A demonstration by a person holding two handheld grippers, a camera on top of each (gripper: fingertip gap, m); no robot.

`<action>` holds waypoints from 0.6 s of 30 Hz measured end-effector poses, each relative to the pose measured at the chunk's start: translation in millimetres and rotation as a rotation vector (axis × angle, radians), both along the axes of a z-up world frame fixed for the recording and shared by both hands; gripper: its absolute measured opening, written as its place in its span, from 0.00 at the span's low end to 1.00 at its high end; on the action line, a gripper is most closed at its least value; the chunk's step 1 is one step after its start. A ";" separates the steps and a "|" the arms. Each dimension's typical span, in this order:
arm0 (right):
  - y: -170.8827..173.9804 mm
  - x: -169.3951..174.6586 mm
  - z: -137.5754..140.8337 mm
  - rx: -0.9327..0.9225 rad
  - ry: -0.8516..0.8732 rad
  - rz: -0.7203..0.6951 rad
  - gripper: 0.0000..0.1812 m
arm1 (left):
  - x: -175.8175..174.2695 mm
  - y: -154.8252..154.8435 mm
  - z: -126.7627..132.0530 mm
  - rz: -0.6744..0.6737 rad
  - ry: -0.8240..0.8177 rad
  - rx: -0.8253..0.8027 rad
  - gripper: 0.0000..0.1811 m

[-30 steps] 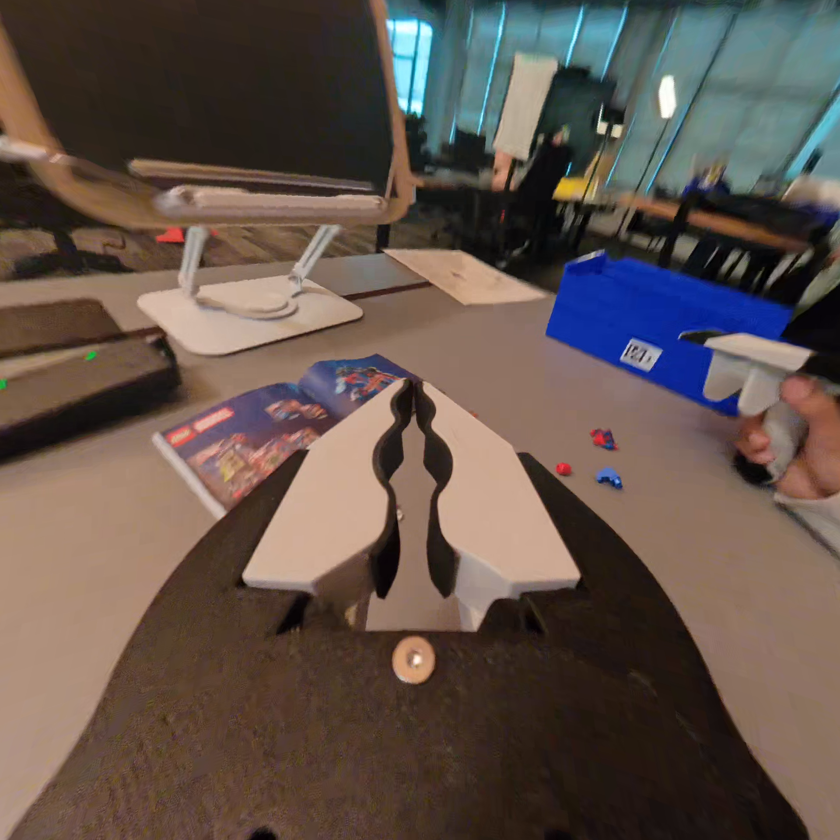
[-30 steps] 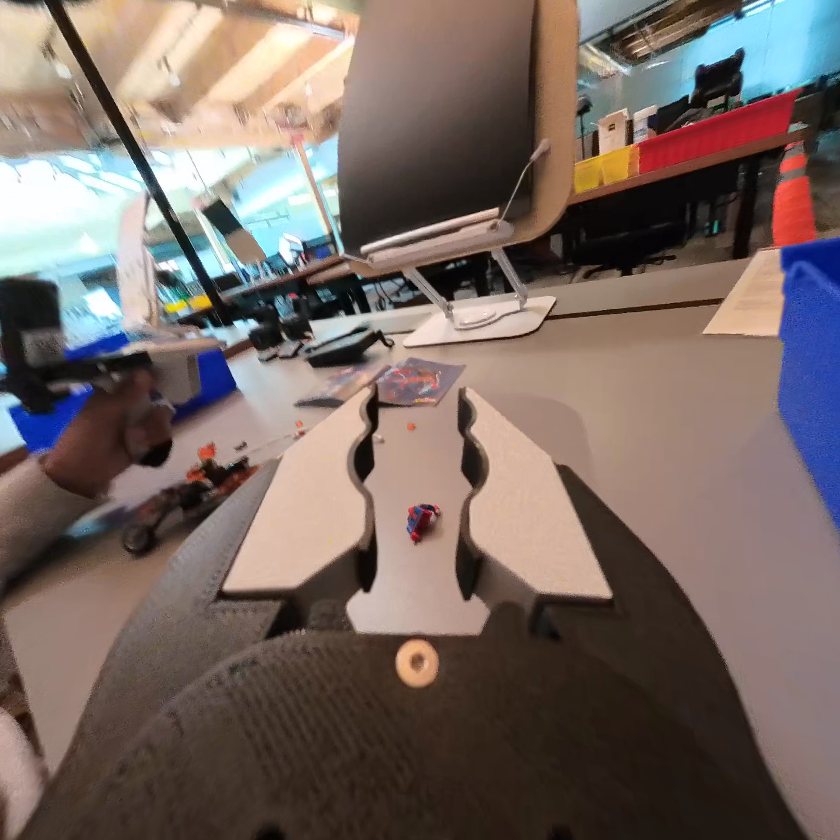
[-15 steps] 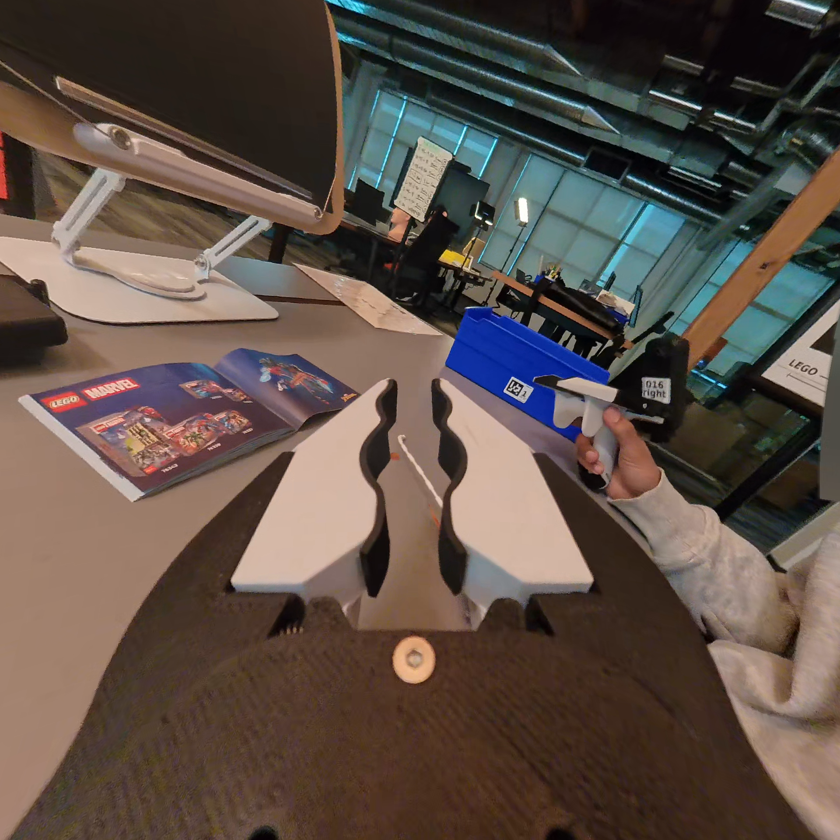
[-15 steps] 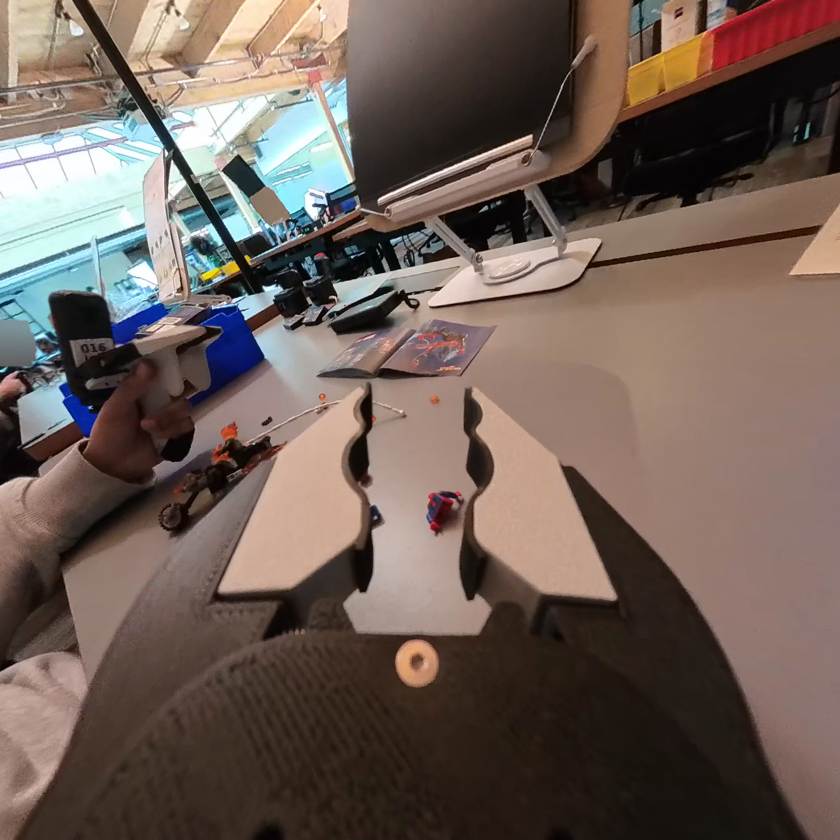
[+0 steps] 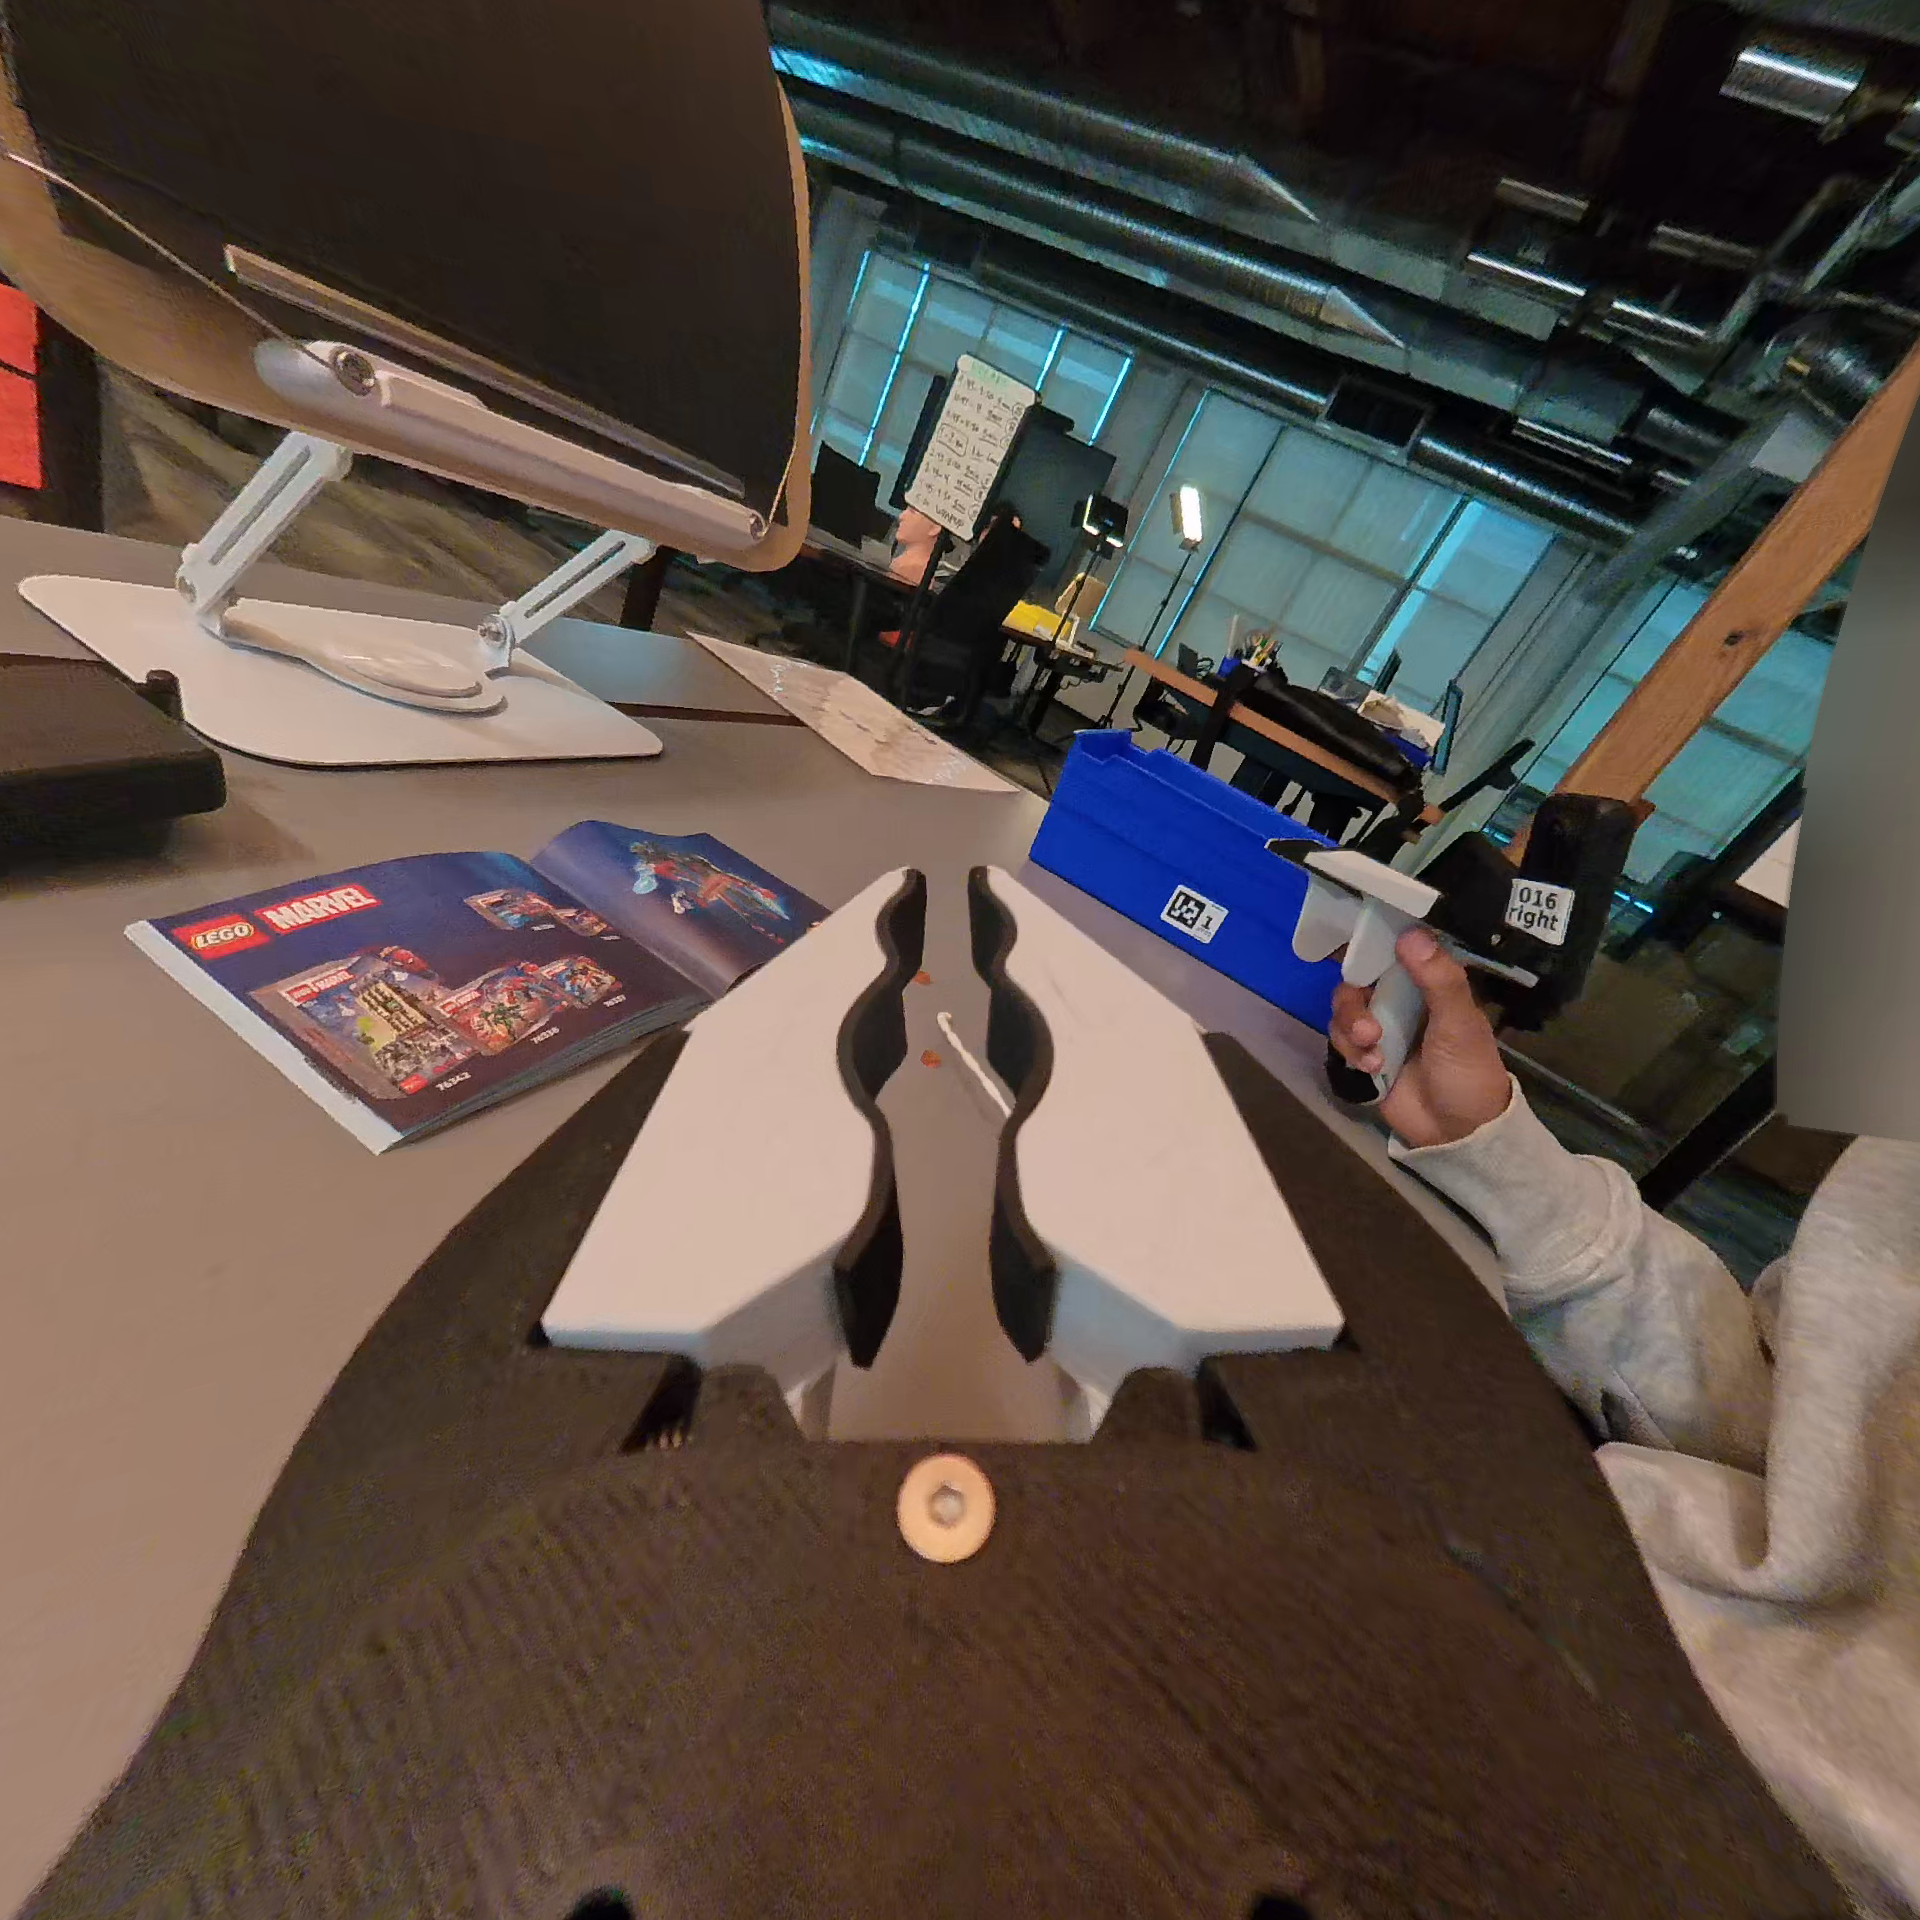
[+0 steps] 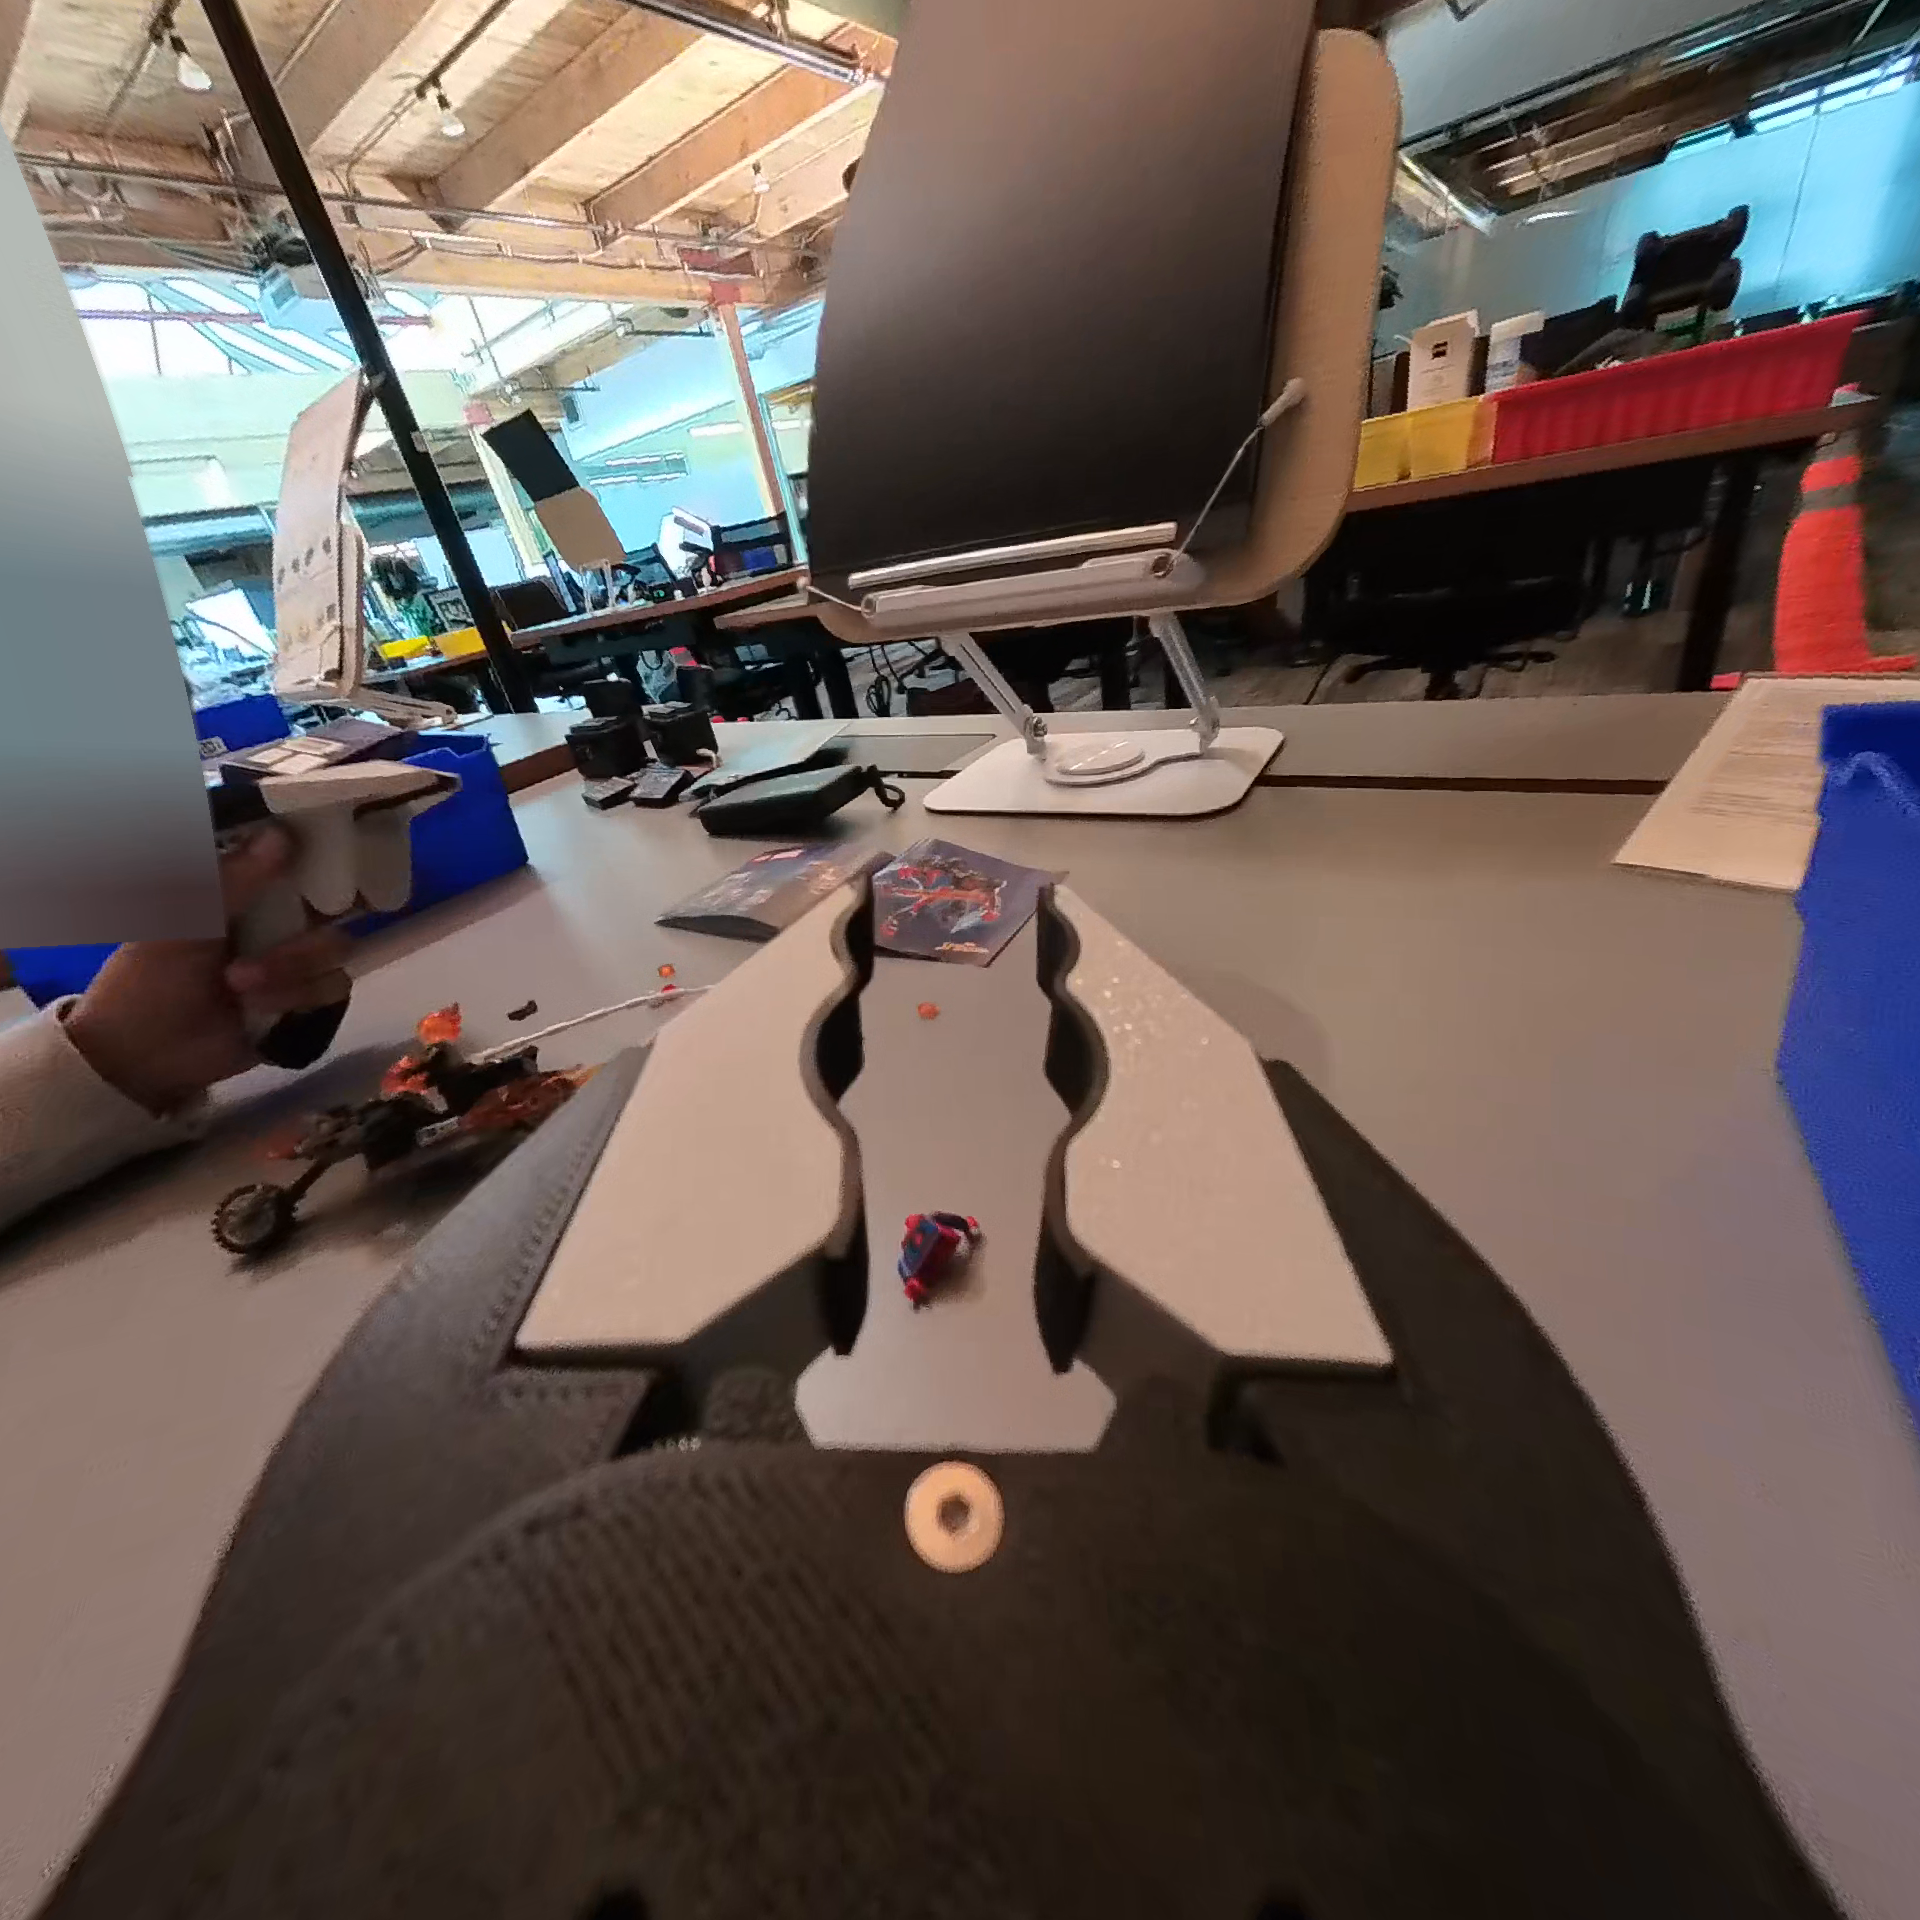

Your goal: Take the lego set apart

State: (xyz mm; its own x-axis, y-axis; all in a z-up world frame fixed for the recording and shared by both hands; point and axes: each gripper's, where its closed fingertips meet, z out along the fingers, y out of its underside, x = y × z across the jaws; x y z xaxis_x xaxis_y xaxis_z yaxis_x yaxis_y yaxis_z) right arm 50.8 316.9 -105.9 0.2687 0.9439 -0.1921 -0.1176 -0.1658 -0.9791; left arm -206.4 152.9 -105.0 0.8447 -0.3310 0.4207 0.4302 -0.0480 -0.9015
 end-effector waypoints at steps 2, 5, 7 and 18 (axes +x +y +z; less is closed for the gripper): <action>-3.0 -3.4 -2.5 0.020 -0.025 0.002 0.16 | 6.2 0.9 -0.8 -0.023 0.000 -0.005 0.05; -9.7 -12.9 -10.9 0.031 -0.084 0.025 0.16 | 19.1 2.7 -3.8 -0.067 0.013 -0.022 0.07; -14.7 -19.3 -16.8 0.055 -0.131 0.035 0.16 | 26.4 4.0 -7.7 -0.083 0.037 -0.042 0.08; -75.9 -64.1 -21.1 0.024 -0.133 0.232 0.19 | 73.4 -0.6 -34.6 -0.171 0.097 -0.195 0.35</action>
